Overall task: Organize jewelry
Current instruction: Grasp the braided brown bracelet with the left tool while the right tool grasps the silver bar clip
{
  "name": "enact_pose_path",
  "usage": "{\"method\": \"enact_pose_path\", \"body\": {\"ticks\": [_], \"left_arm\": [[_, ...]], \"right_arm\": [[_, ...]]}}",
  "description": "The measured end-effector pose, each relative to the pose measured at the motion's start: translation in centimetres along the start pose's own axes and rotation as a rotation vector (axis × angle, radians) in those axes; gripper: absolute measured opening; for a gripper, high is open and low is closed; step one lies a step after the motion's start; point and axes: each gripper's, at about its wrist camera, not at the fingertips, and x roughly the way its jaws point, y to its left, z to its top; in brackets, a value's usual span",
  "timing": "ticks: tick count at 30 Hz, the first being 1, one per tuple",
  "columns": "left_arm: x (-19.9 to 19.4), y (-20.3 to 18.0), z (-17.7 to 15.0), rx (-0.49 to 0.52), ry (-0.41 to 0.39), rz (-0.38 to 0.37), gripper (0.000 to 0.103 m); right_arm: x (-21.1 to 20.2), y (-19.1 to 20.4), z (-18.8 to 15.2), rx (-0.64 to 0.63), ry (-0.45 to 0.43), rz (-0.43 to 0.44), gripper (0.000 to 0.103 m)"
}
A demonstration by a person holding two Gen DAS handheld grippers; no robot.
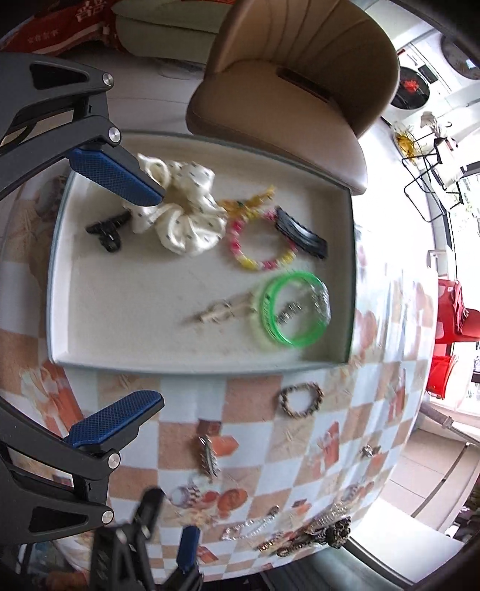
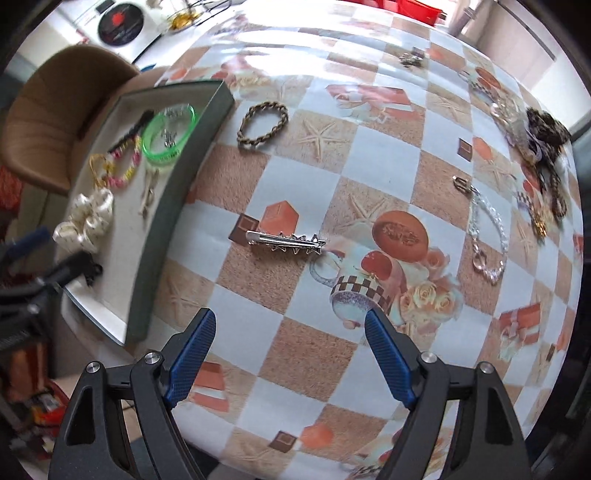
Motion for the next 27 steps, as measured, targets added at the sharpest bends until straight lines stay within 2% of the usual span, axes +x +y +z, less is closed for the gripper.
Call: {"method": "enact_pose_path", "body": {"ticks": [5,10,12,14,17,24,27], "left_arm": [[0.2,-2.0,1.9,0.001,0.004,-0.071,0.102],[0.6,-3.8,4.3,0.015,-0.013,-0.121,0.102],[1.0,-4.5,5.5,0.019,-0.019,-0.142,0.101],[1.3,-4.9,6.6,0.025,-0.024,-0.154,0.092],[2.1,-5.5,8.3,0.031,-0.026,-0.163,0.088],[3.5,-6.5,12.0,0.062,-0.041,-0.217,0.088],[4.4,-7.3,13.1,0.076,-0.03,-0.25,0.088]], "right_arm": [[1.3,0.0,0.9,-0.126,-0.017,-0.013,0.084],[2.2,-0.4,1.8,-0.233,-0.046,-0.005,0.077],[2.6,-0.6,2.1,-0.255,-0.056,0.005,0.075],[3.1,-0.4,2.4,-0.279,-0.074,0.02,0.073],[3.7,-0.3,2.7,-0.315,-0.094,0.035,0.07],[5.3,-0.7,3.0,-0.322,-0.139,0.065,0.065],[5.8,-0.3,2.9,-0.346,-0.162,0.05,0.065]]}}
